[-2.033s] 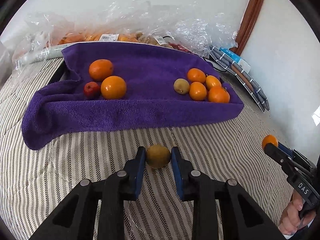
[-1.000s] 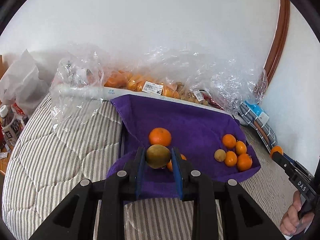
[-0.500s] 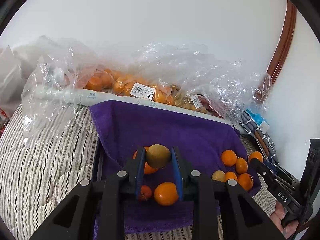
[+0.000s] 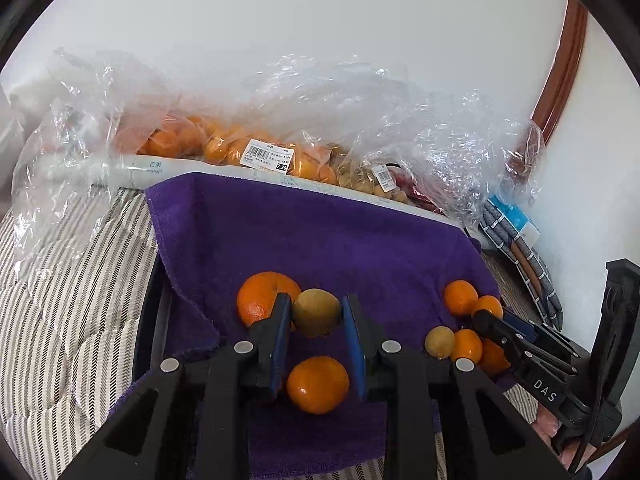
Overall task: Organize fruits
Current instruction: 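Open both tools to release the fruits on the towel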
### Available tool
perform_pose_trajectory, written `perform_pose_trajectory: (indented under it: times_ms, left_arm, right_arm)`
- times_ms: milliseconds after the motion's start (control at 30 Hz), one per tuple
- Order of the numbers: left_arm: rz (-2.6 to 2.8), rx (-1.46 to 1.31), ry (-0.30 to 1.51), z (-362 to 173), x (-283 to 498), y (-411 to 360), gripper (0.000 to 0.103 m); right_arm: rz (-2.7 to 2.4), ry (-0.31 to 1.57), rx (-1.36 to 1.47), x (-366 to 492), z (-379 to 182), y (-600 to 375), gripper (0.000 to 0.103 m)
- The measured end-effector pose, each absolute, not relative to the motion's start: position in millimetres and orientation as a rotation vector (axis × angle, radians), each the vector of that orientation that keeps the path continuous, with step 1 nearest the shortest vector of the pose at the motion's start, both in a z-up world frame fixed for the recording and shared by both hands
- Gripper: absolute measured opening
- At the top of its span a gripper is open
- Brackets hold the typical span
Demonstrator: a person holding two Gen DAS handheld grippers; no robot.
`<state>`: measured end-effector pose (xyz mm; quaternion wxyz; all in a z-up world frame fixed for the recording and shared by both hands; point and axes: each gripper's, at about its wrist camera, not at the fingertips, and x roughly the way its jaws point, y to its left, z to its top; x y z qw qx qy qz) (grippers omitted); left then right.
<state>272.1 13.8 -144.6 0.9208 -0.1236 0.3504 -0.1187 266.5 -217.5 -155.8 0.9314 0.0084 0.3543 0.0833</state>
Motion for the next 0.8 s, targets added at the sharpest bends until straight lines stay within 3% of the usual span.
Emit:
perform_pose_trajectory:
  times_ms: [233, 467, 600, 800]
  left_arm:
    - [-0.225, -0.215, 0.722, -145.2, 271.4, 7.9, 0.026]
    - [-0.185, -0.184, 0.707, -115.9, 229.7, 12.4, 0.032]
    - [-0.153, -0.161, 0.659, -91.5, 176.4, 16.0, 0.049]
    - [-0.102, -0.166, 0.647, -67.6, 101.8, 24.8, 0.07]
  right_arm:
    - [0.149, 0.729, 0.042, 261.0, -154.9, -225.8, 0.034]
    - [0.096, 0.701, 0.035, 221.9, -118.8, -227.0, 0.053]
    - [0.086, 0.67, 0.043, 170.0, -83.3, -224.4, 0.066]
    - [0.035, 0.637, -0.014, 87.2, -42.8, -218.6, 0.073]
